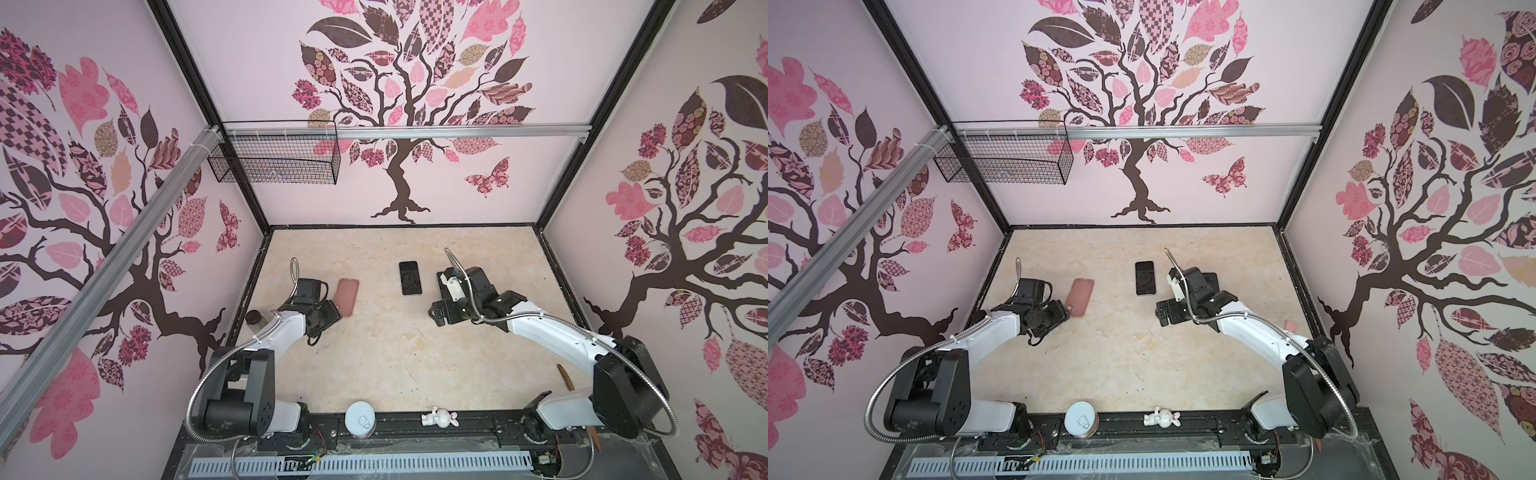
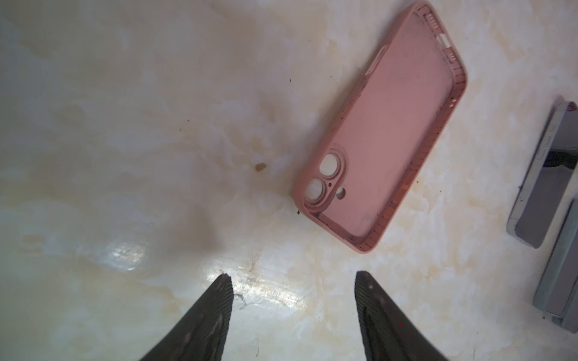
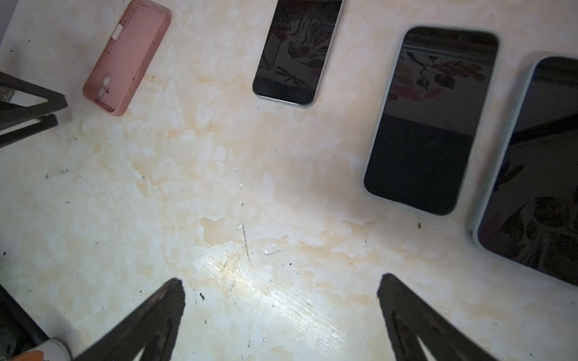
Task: Put the phone into the phone case
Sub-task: 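Grasp the edge of the empty pink case with the left gripper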
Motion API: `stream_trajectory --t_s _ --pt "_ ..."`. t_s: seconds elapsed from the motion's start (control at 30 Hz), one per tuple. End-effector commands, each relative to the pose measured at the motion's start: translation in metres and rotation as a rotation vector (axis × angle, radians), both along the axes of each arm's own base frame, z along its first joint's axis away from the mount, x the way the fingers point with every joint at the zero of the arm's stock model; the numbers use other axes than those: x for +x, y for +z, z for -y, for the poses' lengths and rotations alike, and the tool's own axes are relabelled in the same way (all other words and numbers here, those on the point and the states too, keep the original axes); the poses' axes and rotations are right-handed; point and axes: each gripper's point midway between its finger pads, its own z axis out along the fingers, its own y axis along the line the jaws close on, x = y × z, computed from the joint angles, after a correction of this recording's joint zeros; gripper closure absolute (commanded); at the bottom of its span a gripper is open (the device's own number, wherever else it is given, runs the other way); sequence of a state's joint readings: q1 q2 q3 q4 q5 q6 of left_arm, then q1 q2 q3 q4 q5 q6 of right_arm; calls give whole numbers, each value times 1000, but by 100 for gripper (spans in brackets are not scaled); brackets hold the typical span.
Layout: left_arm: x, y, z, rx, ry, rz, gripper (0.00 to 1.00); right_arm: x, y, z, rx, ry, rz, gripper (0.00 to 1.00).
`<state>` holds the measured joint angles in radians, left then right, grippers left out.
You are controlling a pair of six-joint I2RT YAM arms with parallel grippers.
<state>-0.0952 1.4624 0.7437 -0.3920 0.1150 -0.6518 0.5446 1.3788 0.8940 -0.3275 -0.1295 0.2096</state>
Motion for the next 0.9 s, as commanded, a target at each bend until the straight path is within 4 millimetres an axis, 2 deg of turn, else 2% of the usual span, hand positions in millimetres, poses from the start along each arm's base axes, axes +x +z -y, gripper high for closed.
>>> stream_trajectory --t_s 0.0,0.43,0.57,0.63,0.87 --pt "17 5 5 18 -48 12 40 -7 4 3 9 9 4 0" --pt "24 -18 24 117 -95 -77 41 -16 4 5 17 20 -4 0" --pt "18 -25 25 126 -118 -99 61 -16 5 5 17 22 -4 0" --pt "15 -29 25 129 -133 -111 67 -16 5 5 17 24 -4 0" --pt "5 -31 23 155 -176 -136 73 -17 4 5 14 24 -6 0"
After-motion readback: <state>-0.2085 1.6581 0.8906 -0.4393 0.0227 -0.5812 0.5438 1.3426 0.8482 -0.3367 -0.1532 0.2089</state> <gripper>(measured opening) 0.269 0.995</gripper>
